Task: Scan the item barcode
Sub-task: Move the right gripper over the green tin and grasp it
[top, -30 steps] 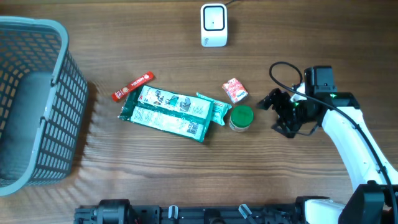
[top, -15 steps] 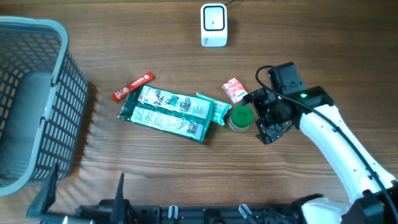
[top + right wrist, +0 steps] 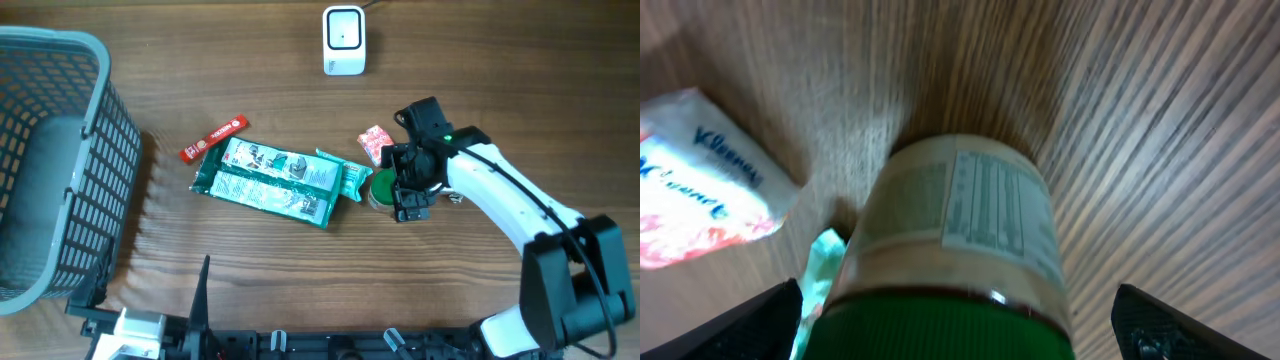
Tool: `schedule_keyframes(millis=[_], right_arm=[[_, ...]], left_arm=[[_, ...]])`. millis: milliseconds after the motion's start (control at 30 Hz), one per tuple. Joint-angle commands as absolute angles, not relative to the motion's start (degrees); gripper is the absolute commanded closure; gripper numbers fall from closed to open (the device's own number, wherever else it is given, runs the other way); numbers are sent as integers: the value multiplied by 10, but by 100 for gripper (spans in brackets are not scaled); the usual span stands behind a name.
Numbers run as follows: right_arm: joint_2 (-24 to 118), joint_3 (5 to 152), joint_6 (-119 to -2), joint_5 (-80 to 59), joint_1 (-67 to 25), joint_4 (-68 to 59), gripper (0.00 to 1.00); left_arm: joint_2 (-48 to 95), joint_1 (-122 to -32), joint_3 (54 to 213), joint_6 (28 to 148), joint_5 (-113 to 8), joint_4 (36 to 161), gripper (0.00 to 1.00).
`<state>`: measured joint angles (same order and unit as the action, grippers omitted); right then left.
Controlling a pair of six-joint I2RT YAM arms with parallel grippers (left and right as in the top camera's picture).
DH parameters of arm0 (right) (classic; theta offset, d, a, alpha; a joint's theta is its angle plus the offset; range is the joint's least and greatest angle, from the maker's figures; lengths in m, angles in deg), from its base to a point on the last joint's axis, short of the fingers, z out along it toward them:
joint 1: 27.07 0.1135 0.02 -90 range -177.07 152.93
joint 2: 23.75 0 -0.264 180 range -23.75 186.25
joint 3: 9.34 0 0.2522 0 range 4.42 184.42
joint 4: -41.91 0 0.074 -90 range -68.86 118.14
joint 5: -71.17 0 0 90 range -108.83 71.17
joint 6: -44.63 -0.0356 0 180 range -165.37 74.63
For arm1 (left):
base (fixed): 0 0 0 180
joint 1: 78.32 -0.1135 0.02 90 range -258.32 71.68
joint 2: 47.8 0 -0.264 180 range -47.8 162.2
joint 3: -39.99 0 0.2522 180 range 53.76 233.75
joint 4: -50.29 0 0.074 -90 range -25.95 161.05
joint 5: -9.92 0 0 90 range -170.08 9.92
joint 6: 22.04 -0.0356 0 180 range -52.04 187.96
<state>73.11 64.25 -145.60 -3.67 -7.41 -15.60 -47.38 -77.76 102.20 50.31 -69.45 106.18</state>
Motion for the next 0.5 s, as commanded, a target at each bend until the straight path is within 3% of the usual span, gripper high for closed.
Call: schedule_keyframes(millis=[0, 67, 100, 167, 267, 367, 467], right_arm=[[747, 653, -1471, -41, -61, -155, 2], [747, 653, -1452, -43, -57, -154, 12], [747, 653, -1430, -43, -56, -155, 23], [747, 653, -1384, -49, -57, -166, 34], [747, 653, -1302, -60, -57, -209, 41], [746, 663, -1165, -60, -58, -207, 41], [746, 708, -928, -66, -58, -218, 41]], left_arm=[[-475, -781, 1006, 502, -686, 1061, 0], [-475, -781, 1001, 502, -686, 1061, 0], [-475, -781, 998, 502, -686, 1061, 0], [-475, -781, 994, 502, -686, 1061, 0], [-475, -781, 994, 502, -686, 1063, 0], [-475, -781, 994, 502, -686, 1063, 0], [-475, -781, 994, 502, -686, 1068, 0]])
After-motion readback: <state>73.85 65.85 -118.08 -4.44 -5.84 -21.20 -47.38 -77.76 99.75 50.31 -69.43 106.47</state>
